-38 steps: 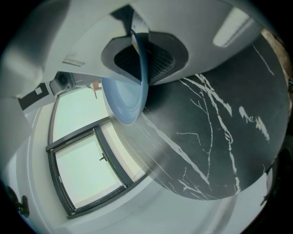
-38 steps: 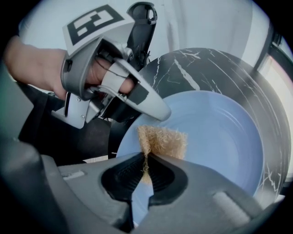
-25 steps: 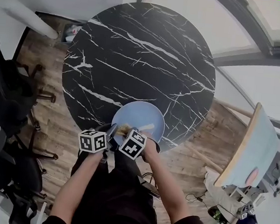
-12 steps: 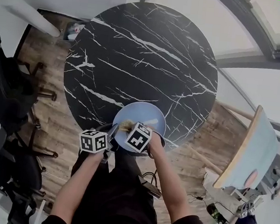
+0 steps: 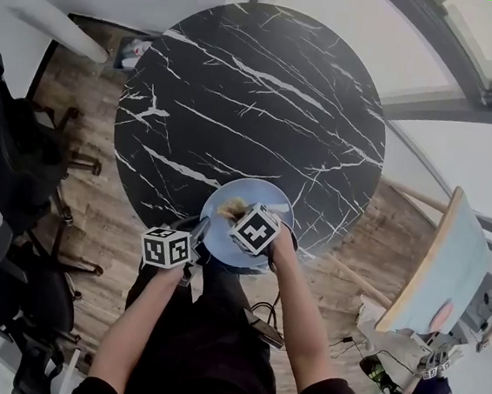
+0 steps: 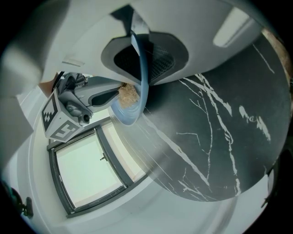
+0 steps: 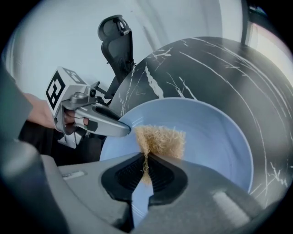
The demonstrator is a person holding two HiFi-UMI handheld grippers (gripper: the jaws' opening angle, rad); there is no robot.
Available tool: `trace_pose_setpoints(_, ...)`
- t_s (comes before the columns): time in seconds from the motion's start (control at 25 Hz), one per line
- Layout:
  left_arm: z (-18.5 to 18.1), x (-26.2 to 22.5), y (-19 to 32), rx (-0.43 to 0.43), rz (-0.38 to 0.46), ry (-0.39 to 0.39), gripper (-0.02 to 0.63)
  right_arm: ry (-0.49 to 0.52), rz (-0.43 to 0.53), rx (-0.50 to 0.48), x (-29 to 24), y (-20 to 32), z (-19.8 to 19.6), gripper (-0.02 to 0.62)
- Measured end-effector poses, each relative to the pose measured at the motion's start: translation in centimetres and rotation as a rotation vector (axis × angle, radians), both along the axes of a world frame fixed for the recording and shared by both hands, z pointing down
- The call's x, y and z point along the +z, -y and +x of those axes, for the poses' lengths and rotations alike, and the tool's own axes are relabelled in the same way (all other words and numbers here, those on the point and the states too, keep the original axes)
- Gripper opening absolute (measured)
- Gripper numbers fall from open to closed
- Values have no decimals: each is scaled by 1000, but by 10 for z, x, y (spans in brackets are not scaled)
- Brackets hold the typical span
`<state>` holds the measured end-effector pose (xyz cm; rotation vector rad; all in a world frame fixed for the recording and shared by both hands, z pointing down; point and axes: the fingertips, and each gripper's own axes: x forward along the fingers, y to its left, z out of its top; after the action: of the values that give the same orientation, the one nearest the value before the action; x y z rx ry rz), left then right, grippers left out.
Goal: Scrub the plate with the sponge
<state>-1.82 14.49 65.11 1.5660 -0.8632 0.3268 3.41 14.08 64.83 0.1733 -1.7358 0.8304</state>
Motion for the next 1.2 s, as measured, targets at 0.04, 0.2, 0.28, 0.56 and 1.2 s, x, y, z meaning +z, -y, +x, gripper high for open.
trace_pose_setpoints(0.04, 0, 0, 0, -3, 1, -1, 28, -5, 6, 18, 0, 4, 2, 21)
trace_pose_setpoints(0.2, -1, 0, 1, -13, -1, -6, 28, -26, 17, 125, 2, 16, 14, 21)
trace_pose_setpoints(0.28, -1, 0, 1, -16, -4, -6, 28, -18, 22, 182, 2, 22, 19, 21)
trace_pose_setpoints(0.56, -1, 0, 0, -26, -8, -3, 28, 7, 64, 406, 0, 40, 41, 21)
trace_pose_setpoints(1.2, -2, 2, -1, -35, 0, 14, 26, -105, 195, 600, -1, 35, 113, 21)
